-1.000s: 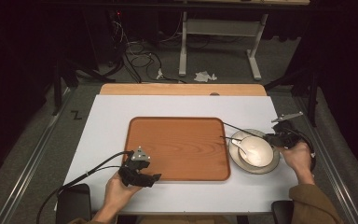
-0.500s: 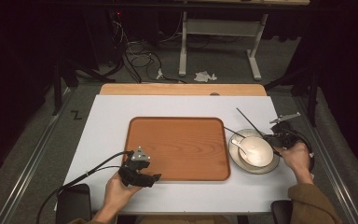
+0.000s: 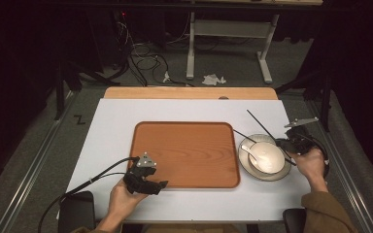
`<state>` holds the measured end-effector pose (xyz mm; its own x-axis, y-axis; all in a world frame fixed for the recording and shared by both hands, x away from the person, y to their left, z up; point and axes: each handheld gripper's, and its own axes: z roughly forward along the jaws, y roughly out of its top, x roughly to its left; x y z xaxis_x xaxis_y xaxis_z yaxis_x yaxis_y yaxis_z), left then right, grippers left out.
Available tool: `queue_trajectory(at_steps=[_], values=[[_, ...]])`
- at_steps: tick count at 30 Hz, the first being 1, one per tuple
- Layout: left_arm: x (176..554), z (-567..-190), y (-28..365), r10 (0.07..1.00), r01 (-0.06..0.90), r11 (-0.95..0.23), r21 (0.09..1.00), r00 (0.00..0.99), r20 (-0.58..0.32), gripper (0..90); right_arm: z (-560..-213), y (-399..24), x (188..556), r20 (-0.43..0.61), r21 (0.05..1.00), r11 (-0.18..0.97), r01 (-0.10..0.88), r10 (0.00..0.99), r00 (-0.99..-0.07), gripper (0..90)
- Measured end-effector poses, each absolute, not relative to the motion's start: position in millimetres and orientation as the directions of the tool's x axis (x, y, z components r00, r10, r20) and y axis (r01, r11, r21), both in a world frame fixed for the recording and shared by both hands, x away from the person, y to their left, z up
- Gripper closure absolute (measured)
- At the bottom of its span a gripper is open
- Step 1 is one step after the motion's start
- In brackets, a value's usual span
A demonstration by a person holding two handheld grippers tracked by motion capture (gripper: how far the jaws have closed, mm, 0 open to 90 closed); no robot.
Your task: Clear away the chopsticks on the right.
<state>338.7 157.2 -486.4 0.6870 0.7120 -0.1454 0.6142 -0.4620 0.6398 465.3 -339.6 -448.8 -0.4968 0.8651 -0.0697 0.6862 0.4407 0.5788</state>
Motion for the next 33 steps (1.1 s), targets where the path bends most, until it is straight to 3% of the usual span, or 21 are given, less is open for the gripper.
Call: queue_trajectory(at_steps=[13,33], values=[[338.7,-486.0,157.7,0.711,0.612,-0.461,0.643,0.688,-0.145,33.2,-414.4,-311.0,443.5,-0.128,0.642,0.494,0.586,0.823,-0.553,86.4],[338.9,-485.8,157.9,0.711,0.612,-0.461,0.642,0.688,-0.145,33.3,-392.0,-257.7,415.9,-0.092,0.663,0.55,0.509,0.733,-0.673,86.3]])
